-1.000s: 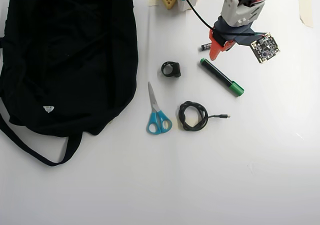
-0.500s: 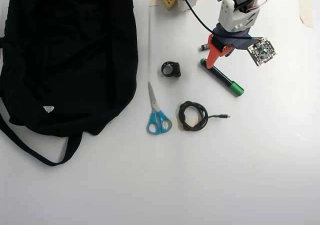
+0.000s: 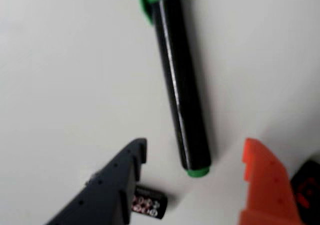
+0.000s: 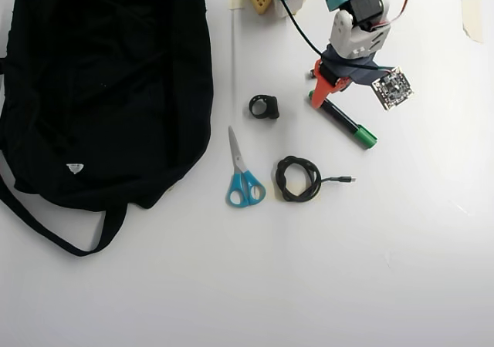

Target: Put the green marker into the black bag

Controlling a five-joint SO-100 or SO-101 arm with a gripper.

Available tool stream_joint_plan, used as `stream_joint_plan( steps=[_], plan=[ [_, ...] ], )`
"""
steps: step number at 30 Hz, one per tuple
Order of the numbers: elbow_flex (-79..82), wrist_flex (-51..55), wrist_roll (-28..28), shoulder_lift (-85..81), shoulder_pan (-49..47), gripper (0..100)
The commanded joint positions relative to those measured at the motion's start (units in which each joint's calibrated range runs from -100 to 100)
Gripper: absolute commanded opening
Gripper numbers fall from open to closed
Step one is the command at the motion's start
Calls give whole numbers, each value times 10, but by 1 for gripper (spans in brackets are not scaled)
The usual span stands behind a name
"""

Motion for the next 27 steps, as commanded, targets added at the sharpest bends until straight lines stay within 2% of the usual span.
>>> stream_joint_plan(
  steps=[1,14,27],
  plan=[
    [-46,-8,3,27,-4,25],
    [-85,-64,3,96,-12,25],
    [-79,-64,0,98,-37,25]
  ],
)
